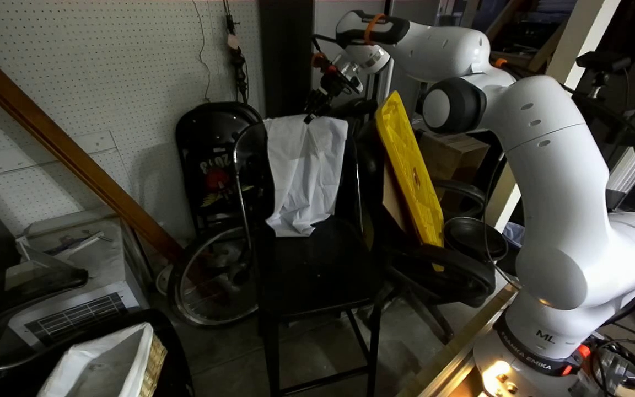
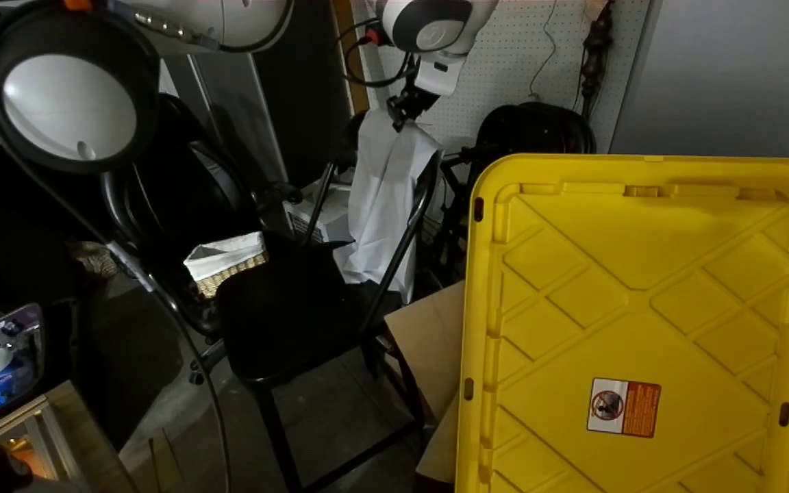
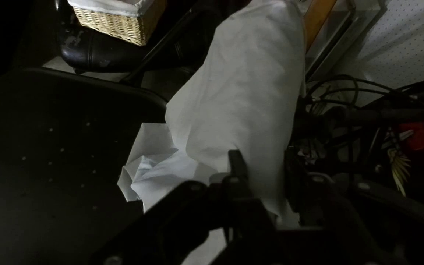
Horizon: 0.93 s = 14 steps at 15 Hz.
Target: Put the white towel on the seat of the chair
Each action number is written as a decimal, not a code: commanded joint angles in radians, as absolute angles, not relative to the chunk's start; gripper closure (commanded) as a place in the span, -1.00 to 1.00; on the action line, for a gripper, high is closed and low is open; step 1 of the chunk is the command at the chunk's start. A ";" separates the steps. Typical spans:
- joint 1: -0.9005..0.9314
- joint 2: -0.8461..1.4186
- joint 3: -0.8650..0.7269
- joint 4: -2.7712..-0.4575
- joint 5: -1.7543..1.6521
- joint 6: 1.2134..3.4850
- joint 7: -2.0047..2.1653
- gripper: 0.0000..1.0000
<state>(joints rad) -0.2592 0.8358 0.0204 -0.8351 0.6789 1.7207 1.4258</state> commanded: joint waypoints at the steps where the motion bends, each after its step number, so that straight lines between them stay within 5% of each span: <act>1: -0.267 0.833 0.033 -0.800 0.697 1.708 1.433 0.86; 4: -0.266 0.819 0.036 -0.794 0.696 1.702 1.430 1.00; 14: -0.251 0.773 0.034 -0.826 0.657 1.607 1.401 0.97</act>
